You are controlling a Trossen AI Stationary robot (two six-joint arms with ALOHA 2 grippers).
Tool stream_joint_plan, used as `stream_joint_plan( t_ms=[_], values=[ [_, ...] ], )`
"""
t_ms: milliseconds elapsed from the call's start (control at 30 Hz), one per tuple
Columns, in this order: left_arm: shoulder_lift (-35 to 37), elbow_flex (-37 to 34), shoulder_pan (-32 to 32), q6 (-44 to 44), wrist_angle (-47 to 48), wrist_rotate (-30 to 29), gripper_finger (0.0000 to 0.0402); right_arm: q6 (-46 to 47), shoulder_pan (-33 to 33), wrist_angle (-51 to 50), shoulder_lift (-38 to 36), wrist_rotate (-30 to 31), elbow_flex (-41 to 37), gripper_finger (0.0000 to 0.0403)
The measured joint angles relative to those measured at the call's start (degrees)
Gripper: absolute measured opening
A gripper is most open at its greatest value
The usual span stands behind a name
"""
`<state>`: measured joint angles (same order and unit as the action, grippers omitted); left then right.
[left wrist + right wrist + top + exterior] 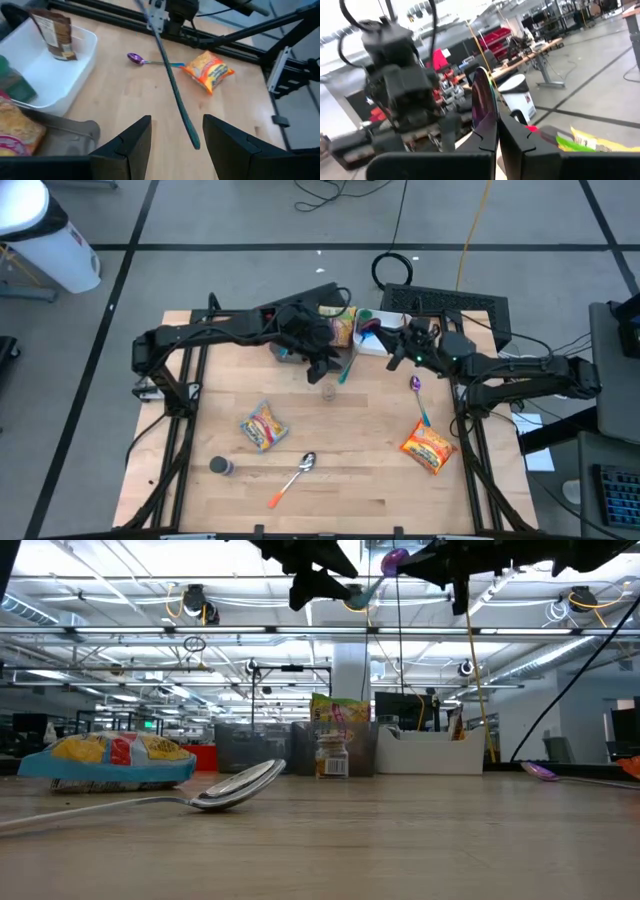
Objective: Pick & Place Food Item
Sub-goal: Put the bottom purple and blue spoon into the left black bin
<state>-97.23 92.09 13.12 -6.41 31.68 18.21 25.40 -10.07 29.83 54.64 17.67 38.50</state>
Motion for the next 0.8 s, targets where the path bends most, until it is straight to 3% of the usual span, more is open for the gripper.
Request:
stream_joint_plan(
  t_ms=[800],
  values=[
    [-4.04,0.0,0.05,-5.3,-5.57,5.94,0.0186,-2.11,-0.07,5.37,-0.12,0.14,-0.13,0.0]
  ],
)
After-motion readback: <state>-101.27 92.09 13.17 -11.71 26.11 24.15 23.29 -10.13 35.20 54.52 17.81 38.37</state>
